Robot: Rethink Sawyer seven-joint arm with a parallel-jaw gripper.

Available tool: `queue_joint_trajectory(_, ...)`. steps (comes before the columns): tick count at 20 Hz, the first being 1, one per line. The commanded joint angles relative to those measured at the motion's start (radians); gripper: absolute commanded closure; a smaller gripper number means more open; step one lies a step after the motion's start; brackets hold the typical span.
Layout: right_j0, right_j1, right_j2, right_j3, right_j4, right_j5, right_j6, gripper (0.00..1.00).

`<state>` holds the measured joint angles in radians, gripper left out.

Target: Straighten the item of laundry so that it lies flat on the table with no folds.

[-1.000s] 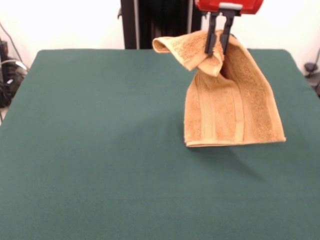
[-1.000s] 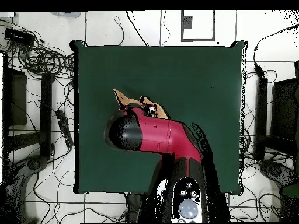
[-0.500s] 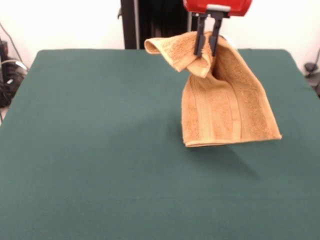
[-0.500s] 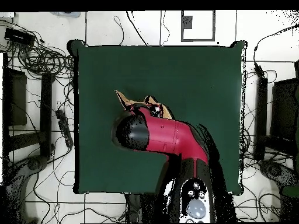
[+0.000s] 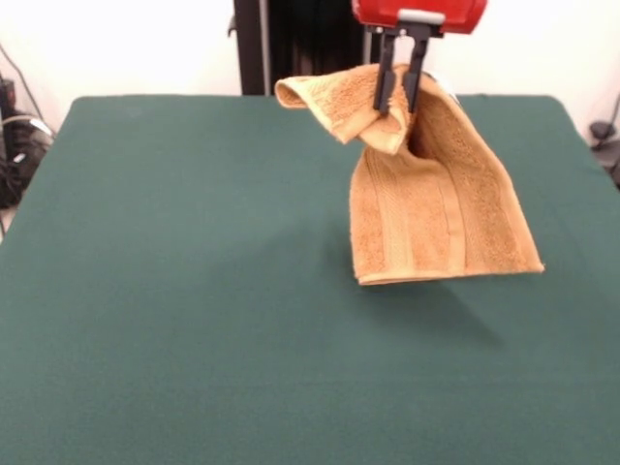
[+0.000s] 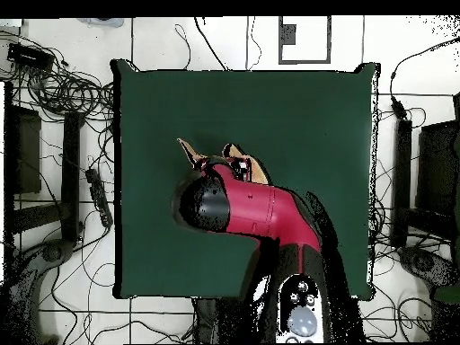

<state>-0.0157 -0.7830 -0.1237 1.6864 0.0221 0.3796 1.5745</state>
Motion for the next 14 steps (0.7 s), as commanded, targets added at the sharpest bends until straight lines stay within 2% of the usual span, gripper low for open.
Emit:
queue_joint_trajectory(1, 0.074, 0.034, 0.035, 0.096, 0.046, 0.026, 0.257, 1.0)
queue_joint_trajectory(6, 0.108, 0.036, 0.013, 0.135, 0.069, 0.004, 0.307, 1.0)
queue_joint_trajectory(14, 0.144, 0.039, -0.008, 0.175, 0.079, -0.026, 0.321, 1.0)
